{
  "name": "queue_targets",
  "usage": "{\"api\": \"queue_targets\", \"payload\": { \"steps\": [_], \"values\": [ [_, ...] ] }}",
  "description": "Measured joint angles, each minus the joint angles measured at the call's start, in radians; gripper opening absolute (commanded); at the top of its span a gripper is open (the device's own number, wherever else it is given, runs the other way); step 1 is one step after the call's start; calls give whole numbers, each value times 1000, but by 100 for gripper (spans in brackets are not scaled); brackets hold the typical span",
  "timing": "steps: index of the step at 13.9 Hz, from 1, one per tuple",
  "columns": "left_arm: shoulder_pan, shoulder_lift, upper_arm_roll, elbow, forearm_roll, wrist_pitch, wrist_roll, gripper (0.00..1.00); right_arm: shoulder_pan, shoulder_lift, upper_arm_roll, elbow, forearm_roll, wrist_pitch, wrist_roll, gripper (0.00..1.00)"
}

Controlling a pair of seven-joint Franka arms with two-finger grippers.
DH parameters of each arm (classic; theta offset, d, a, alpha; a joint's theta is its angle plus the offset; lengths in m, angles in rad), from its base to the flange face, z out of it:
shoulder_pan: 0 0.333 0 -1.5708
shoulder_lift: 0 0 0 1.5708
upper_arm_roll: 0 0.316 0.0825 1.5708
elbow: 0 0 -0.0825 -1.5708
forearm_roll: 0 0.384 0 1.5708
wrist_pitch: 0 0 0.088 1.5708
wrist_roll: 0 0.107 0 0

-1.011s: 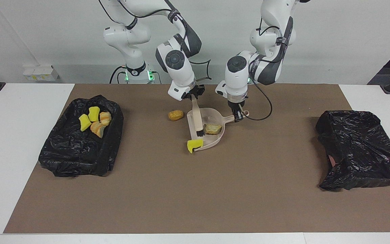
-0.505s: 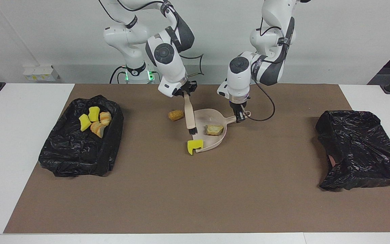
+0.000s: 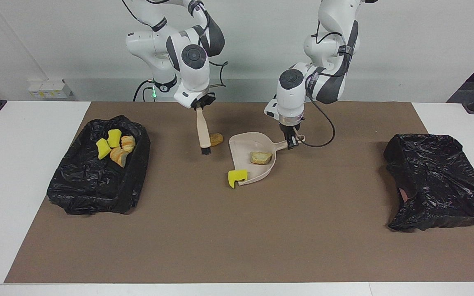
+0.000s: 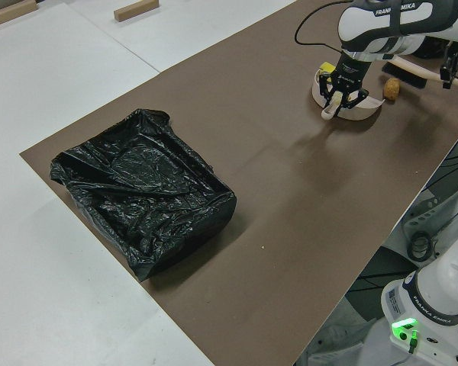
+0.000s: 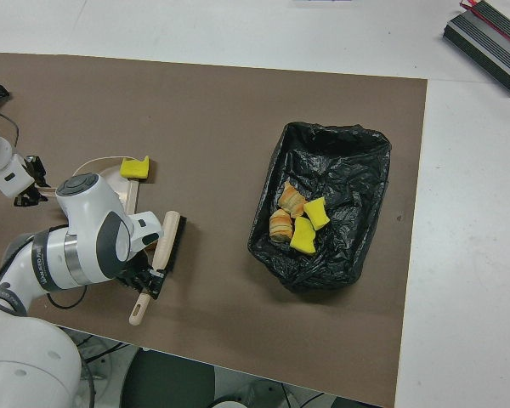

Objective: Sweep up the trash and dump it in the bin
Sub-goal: 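Sweep the remaining sponge and crumbs into the dustpan with the right gripper's brush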

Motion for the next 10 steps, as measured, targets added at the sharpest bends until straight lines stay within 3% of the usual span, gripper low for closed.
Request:
{"api": "queue_targets", "payload": {
  "steps": [4,10],
  "values": [
    [0,0,0,0,1,0,57,0,41,119,32,31,129,182,0,0],
    [2,0,3,0,1,2,63,0,46,209,86,188,306,181,-70,0]
  ]
}}
